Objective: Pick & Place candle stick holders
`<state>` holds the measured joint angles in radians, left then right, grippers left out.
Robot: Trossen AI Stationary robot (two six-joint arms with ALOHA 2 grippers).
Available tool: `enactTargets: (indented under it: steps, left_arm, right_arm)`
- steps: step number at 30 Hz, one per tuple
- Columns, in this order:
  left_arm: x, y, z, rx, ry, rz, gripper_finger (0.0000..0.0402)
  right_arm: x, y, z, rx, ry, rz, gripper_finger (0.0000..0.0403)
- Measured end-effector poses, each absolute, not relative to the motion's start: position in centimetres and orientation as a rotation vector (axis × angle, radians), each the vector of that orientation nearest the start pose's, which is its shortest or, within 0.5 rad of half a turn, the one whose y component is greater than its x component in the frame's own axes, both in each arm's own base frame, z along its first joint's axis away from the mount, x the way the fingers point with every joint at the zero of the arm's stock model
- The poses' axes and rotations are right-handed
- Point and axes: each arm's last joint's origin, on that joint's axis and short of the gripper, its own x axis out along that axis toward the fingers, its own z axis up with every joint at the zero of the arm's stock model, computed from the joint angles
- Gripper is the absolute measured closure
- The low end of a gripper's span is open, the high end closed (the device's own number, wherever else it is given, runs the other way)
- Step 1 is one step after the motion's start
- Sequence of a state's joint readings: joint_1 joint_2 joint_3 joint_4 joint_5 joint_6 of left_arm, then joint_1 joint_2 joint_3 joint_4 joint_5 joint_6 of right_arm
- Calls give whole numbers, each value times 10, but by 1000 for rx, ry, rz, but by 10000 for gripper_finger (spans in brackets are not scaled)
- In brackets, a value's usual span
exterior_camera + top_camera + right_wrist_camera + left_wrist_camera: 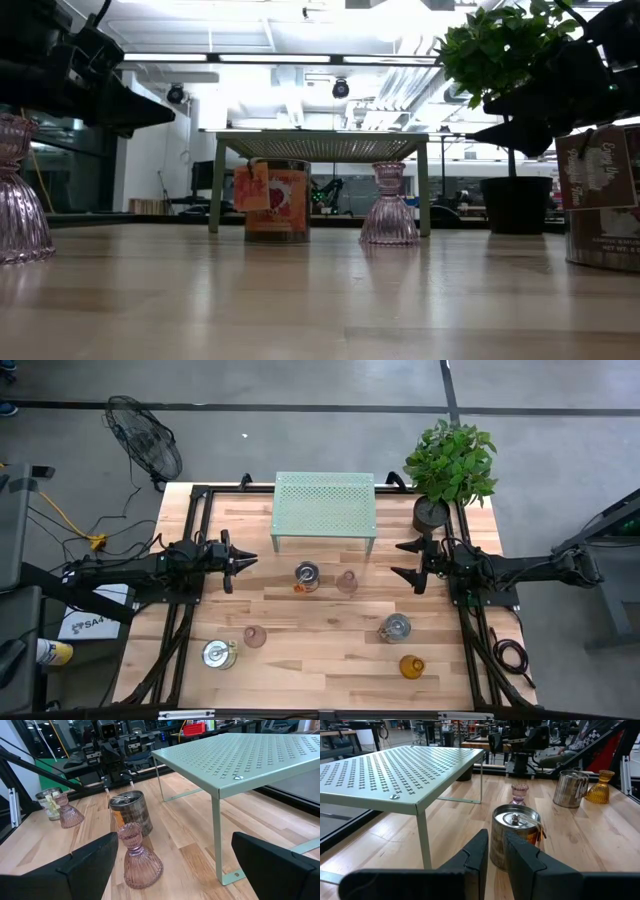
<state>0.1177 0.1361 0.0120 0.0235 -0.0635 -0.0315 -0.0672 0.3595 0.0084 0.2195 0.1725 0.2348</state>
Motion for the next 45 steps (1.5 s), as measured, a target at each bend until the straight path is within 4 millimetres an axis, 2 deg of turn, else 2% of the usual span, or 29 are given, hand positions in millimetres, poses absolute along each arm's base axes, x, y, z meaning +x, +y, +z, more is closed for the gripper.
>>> enactTargets:
  steps: [11,18,24,34,42,45]
  left_arm:
    - [104,14,159,-34,98,182,344]
    - [104,14,159,-34,98,182,344]
    - [104,14,159,-34,98,183,344]
    - [104,14,159,-34,98,182,344]
    - [104,14,159,-34,98,182,344]
    - [104,14,159,-34,98,183,344]
  right_arm:
    - [118,-13,156,221,103,-254,17]
    - [118,-14,156,92,117,-273,17]
    - [118,-14,156,53,122,-270,17]
    - [118,-14,156,87,117,-282,17]
    - [118,-14,156,304,85,-306,17]
    - [118,-14,156,320,81,-310,17]
